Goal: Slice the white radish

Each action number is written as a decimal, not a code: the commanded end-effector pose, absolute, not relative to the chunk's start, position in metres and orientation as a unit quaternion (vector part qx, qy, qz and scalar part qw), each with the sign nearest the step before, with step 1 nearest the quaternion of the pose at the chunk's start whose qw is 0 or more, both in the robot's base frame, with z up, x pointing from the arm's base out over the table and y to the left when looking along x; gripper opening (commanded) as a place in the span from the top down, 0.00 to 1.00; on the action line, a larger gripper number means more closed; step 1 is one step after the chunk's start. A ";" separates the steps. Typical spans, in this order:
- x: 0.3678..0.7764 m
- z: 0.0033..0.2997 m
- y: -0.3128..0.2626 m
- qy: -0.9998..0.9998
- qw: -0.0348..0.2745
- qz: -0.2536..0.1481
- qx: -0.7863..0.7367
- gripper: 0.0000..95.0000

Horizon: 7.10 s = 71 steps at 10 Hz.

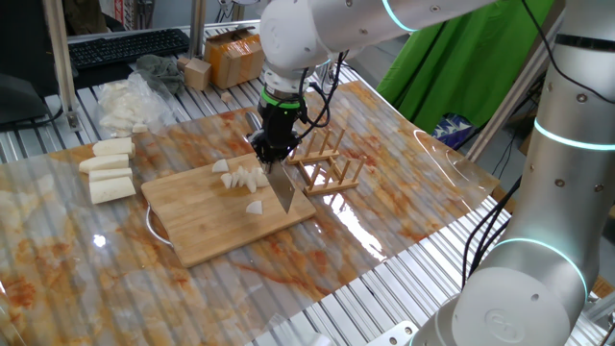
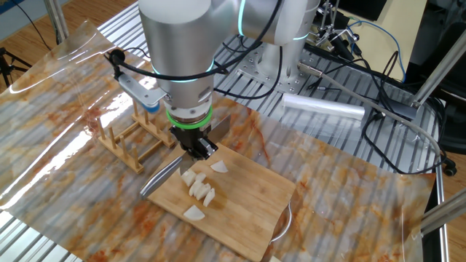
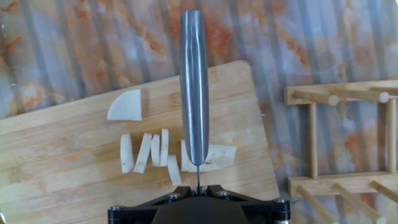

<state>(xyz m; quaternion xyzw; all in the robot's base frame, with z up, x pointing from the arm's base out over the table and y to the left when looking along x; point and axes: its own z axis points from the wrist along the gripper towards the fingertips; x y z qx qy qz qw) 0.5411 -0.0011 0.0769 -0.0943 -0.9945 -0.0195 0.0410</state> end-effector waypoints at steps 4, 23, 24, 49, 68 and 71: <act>0.543 0.059 0.000 -0.995 0.036 -0.025 -0.093 1.00; 0.541 0.044 0.010 -0.993 0.032 -0.037 -0.111 1.00; 0.541 0.049 0.009 -0.993 0.037 -0.035 -0.110 1.00; 0.540 0.028 -0.003 -0.994 0.020 -0.040 -0.095 1.00; 0.532 0.073 -0.017 -0.995 0.042 -0.018 -0.086 1.00; 0.534 0.060 -0.018 -0.995 0.039 -0.025 -0.085 1.00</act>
